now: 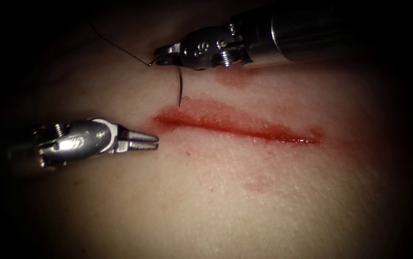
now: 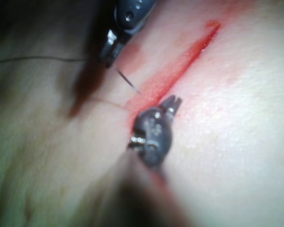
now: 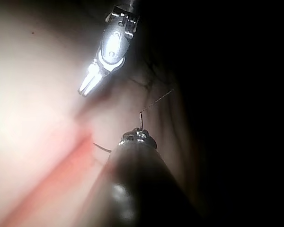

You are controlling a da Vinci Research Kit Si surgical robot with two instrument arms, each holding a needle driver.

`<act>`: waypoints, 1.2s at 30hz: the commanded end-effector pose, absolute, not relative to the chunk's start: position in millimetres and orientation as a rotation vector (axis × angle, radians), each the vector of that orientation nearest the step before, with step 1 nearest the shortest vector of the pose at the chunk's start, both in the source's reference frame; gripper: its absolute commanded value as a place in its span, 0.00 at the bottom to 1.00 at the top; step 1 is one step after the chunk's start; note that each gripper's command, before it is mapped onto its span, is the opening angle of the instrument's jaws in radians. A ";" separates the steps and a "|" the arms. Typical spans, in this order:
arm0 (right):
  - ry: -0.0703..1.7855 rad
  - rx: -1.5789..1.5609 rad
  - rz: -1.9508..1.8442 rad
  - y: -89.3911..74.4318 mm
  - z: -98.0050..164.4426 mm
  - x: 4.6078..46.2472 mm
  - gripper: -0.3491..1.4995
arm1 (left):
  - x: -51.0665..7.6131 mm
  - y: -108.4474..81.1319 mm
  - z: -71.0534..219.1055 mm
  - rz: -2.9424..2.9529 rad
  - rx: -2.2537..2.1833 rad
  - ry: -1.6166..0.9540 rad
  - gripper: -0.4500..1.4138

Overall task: Wound Closure
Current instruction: Pass the needle through the target point on the top of the incision.

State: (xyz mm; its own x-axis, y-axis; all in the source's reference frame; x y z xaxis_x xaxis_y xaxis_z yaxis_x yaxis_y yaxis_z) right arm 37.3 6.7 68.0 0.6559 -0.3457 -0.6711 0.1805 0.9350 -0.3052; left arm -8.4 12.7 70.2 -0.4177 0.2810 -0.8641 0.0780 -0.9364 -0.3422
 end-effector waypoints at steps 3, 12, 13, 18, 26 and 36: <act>0.807 -0.226 -0.296 6.8 68.5 38.1 0.00 | -9.0 12.5 70.9 2.495 -1.624 -0.506 0.05; 0.805 -0.237 -0.313 6.7 68.7 38.1 0.00 | -9.1 12.4 70.9 2.494 -1.626 -0.509 0.05; 0.805 -0.237 -0.313 6.6 68.8 38.0 0.00 | -9.1 12.4 70.9 2.494 -1.626 -0.509 0.05; 0.781 -0.252 -0.328 6.4 69.0 38.0 0.00 | -9.1 12.4 71.0 2.495 -1.626 -0.508 0.05; 0.773 -0.255 -0.339 5.9 69.3 38.0 0.00 | -9.1 12.4 71.0 2.495 -1.626 -0.508 0.05; 0.760 -0.267 -0.347 4.7 70.6 38.2 0.00 | -9.1 12.3 70.9 2.501 -1.631 -0.510 0.05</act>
State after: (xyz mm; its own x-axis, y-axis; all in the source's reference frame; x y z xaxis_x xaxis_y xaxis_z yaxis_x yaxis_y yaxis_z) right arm 37.7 4.8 70.1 0.6739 -0.3992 -0.6217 0.2087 0.9100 -0.3582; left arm -8.5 12.5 70.3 -0.4173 0.2733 -0.8667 0.0871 -0.9373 -0.3375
